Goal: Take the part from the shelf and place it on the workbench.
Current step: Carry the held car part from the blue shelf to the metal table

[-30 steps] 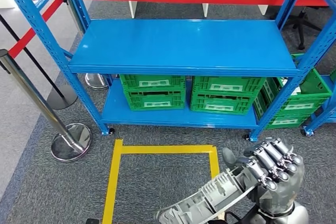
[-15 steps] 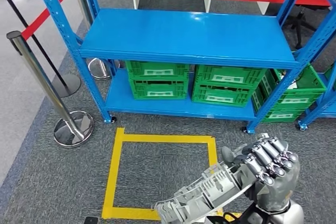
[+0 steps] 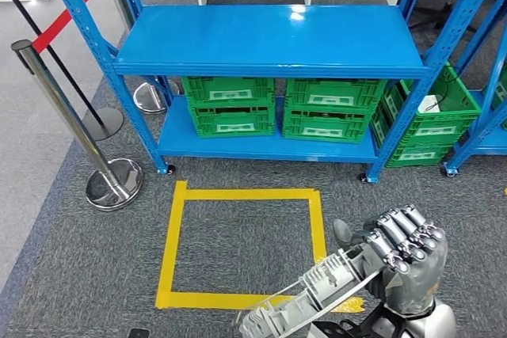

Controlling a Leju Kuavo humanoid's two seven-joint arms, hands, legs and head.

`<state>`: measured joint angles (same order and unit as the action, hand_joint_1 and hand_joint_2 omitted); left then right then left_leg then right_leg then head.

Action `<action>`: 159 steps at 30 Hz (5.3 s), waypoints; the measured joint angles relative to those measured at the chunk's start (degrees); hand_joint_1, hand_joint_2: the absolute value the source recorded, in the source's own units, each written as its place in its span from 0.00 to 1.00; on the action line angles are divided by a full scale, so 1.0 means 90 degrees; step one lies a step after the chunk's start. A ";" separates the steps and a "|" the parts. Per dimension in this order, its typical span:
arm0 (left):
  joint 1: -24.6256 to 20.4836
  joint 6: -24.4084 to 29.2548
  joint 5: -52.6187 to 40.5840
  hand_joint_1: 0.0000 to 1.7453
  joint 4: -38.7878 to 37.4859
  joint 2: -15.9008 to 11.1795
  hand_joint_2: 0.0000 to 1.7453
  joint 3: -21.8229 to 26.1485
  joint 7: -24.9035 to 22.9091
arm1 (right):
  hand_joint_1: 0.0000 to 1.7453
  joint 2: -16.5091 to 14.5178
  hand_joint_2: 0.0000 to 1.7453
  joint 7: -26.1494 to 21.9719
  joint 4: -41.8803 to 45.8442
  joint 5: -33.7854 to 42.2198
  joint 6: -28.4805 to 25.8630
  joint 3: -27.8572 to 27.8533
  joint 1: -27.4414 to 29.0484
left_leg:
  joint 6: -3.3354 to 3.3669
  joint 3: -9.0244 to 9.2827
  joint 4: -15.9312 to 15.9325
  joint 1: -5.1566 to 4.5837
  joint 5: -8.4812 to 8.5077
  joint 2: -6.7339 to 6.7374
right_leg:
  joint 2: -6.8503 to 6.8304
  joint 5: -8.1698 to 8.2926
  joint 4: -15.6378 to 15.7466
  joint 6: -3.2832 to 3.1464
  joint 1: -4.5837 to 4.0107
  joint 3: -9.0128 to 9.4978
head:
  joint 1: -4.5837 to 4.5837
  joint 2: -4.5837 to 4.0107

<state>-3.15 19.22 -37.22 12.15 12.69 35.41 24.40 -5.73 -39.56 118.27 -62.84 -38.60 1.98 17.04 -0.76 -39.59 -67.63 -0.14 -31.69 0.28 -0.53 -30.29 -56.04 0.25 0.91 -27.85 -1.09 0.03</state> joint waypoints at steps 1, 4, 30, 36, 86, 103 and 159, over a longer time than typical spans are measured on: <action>-0.0003 0.0003 -0.0012 0.00 0.0000 -0.0004 1.00 0.0000 -0.0008 | 1.00 0.0000 1.00 0.0000 -0.0007 0.0008 0.0000 -0.0001 0.0001 | -0.0014 -0.0045 -0.0403 0.0003 -0.0207 0.0000 | -0.0006 0.0058 -0.0016 -0.0010 -0.0010 -0.0075 | 0.0003 0.0000; -0.0005 0.0008 -0.0044 0.00 0.0000 -0.0010 1.00 0.0000 -0.0018 | 1.00 0.0000 1.00 0.0000 -0.0031 0.0038 0.0000 -0.0004 0.0003 | 0.0030 0.0246 -0.0569 -0.0003 -0.0004 -0.0002 | -0.0011 0.0204 -0.0077 -0.0017 -0.0044 -0.0324 | 0.0003 0.0000; -0.0016 -0.0002 -0.0499 0.00 -0.0005 0.0002 1.00 -0.0016 -0.0265 | 1.00 -0.0090 1.00 -0.0001 0.0232 -0.0210 0.0000 -0.0185 0.0694 | 0.0010 0.0341 0.0055 0.0003 -0.0079 -0.0201 | 0.0052 0.0050 -0.0284 0.0113 0.0079 -0.0314 | 0.0025 -0.0001; -0.0012 -0.0004 -0.0510 0.00 -0.0005 -0.0015 1.00 -0.0015 -0.0297 | 1.00 -0.0096 1.00 -0.0001 0.0242 -0.0218 0.0000 -0.0186 0.0675 | 0.0044 0.0476 0.0098 0.0013 0.0188 0.0064 | -0.0397 0.0049 -0.0283 0.0100 0.0043 -0.0304 | 0.0030 0.0000; 0.0008 -0.0134 -0.0905 0.00 -0.0010 -0.0034 1.00 0.0152 -0.1186 | 1.00 -0.0123 1.00 -0.0002 -0.0679 -0.0473 0.0001 0.0486 -0.0287 | 0.0297 0.0563 0.0950 -0.0034 0.0672 -0.0707 | 0.0572 0.0047 -0.0406 0.0233 0.0065 -0.0414 | 0.0019 0.0000; 0.0000 -0.0154 -0.1071 0.00 -0.0010 -0.0048 1.00 0.0103 -0.1220 | 1.00 -0.0124 1.00 -0.0002 -0.0666 -0.0414 0.0000 0.0452 -0.0186 | 0.0129 0.0516 0.0899 -0.0047 0.0628 0.0346 | -0.0674 -0.0074 -0.0188 0.0232 -0.0017 -0.0107 | 0.0089 -0.0001; 0.0015 -0.0353 -0.1369 0.00 -0.0011 -0.0067 1.00 0.0083 -0.1259 | 1.00 -0.0073 1.00 -0.0002 -0.0156 -0.0484 0.0000 0.0305 0.0232 | 0.0026 -0.0071 -0.0484 0.0038 0.0084 -0.0063 | -0.0360 0.0054 -0.0215 0.0045 0.0018 -0.0290 | 0.0059 0.0002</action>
<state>-3.02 16.05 -49.54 12.05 12.08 36.15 13.07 -6.38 -39.58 116.87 -67.20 -38.60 4.73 19.13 -0.52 -40.23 -71.99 0.21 -30.93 -0.29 -3.77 -29.80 -57.98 0.65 1.08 -30.46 -0.56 0.04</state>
